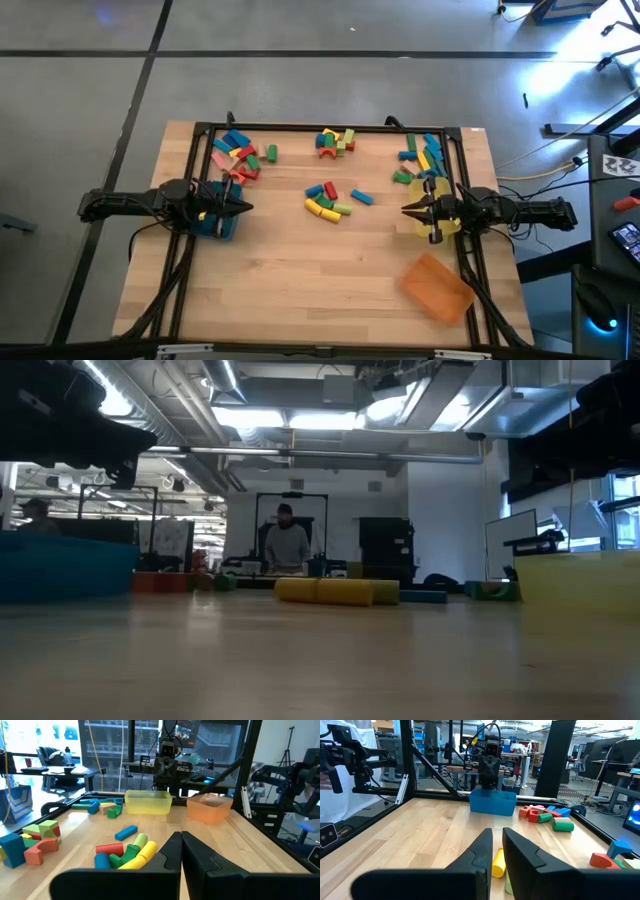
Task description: Sort blocks by size
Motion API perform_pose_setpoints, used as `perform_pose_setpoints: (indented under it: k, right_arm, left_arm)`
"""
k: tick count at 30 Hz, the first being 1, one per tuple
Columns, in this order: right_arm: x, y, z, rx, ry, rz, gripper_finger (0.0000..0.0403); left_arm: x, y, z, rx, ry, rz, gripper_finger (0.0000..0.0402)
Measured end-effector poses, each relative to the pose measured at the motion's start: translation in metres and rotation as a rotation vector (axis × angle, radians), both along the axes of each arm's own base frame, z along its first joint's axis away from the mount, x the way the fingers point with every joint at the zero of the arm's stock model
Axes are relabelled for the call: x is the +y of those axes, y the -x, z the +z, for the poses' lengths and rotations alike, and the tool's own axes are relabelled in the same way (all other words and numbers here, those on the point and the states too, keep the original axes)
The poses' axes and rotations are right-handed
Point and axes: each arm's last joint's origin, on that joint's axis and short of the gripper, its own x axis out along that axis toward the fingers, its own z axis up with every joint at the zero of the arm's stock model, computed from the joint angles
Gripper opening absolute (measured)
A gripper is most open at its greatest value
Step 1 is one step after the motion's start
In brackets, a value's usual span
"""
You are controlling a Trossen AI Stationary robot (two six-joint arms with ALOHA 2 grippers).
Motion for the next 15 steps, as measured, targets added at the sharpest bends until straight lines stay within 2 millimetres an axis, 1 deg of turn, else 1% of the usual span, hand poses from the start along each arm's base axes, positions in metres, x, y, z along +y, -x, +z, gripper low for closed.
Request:
perform_pose_setpoints:
  k: [7,11,13,15]
  right_arm:
    - [0.0000,0.0000,0.0001,-0.001,0.000,0.000,0.0048]
    - [0.0000,0.0003,0.0040,-0.034,-0.003,0.000,0.0048]
    - [0.0000,0.0005,0.0045,-0.029,-0.002,0.000,0.0048]
    - [0.0000,0.0007,0.0054,-0.034,-0.003,0.000,0.0048]
  left_arm:
    - [0.0000,0.0000,0.0000,0.000,-0.016,0.001,0.0000]
    - [0.0001,0.0000,0.0000,-0.001,-0.155,0.003,0.0000]
    - [0.0002,-0.0001,0.0007,-0.009,-0.195,0.007,0.0000]
    - [0.0002,0.0000,0.0028,-0.030,-0.199,0.010,0.0000]
